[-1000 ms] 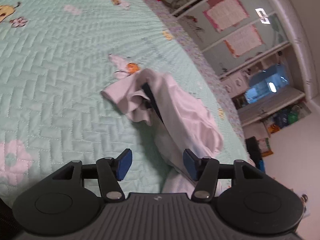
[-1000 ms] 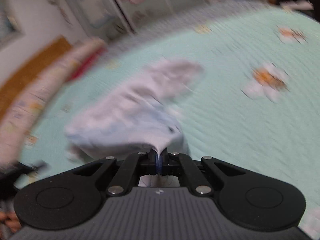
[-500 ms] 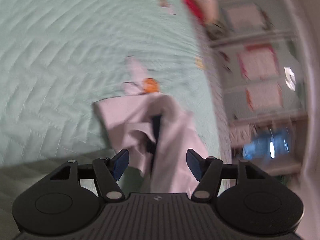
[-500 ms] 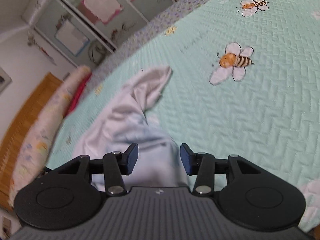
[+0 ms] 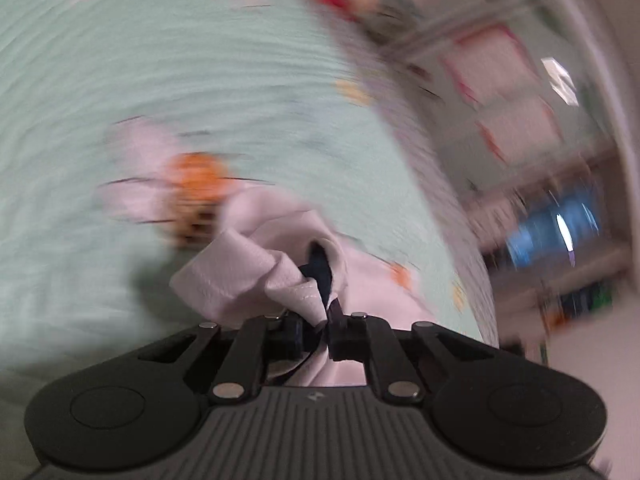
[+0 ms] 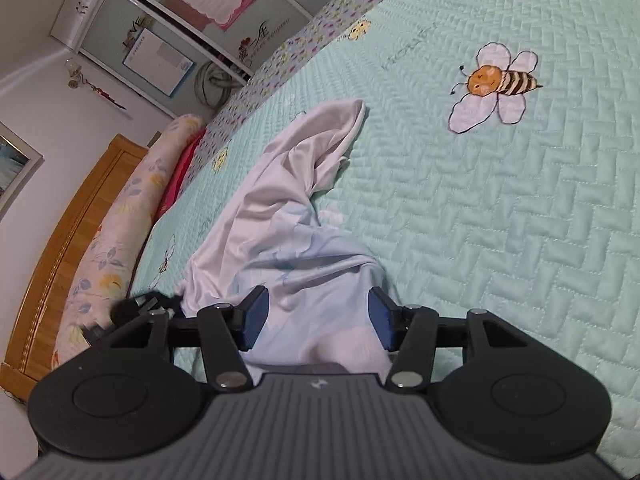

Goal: Fold clothes

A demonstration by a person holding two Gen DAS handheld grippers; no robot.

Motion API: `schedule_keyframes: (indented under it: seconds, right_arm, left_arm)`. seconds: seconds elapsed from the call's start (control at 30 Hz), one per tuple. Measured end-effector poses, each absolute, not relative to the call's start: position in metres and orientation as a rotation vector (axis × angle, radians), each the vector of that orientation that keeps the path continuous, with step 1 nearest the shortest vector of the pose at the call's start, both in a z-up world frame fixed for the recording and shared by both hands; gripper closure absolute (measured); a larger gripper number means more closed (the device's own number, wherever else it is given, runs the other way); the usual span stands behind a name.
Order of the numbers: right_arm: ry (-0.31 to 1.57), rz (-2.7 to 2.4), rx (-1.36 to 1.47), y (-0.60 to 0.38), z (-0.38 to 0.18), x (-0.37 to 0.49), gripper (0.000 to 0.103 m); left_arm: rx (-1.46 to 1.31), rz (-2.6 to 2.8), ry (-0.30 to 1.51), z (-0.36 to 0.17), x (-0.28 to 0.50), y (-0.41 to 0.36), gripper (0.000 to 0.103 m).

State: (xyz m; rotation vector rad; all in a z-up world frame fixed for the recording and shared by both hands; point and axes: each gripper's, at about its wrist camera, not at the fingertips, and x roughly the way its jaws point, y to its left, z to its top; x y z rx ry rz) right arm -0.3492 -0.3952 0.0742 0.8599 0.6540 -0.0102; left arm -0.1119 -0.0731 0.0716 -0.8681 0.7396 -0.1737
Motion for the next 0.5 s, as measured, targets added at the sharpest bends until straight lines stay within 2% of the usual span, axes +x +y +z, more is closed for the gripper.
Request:
schedule_keyframes:
  seconds: [0.1, 0.23, 0.3, 0.4, 0.5]
  right_arm:
    - [0.650, -0.027, 0.893, -0.404, 0.068, -0.357, 0.047]
    - [0.656, -0.048, 0.932, -0.413, 0.059, -0.366, 0.047]
    - [0.664, -0.062, 0.946, -0.415, 0.054, -0.371, 0.047]
    - [0.673, -0.081, 0.982, -0.420, 0.047, -0.379, 0.047]
    - [0.666, -0.104, 0.995, -0.428, 0.043, -0.386, 0.047]
  left_arm:
    - [-0.736, -0.385, 0.692, 0.120, -0.123, -0.136, 0.093]
    - [-0.613, -0.737, 0.728, 0.160, -0.126, -0.248, 0.092]
    - [-0.549, -0.840, 0.758, 0.167, -0.132, -0.300, 0.079]
    - [-0.482, -0.842, 0.824, 0.161, -0.146, -0.336, 0.068]
    - [-0.589, -0.879, 0.828, 0.148, -0.162, -0.309, 0.059]
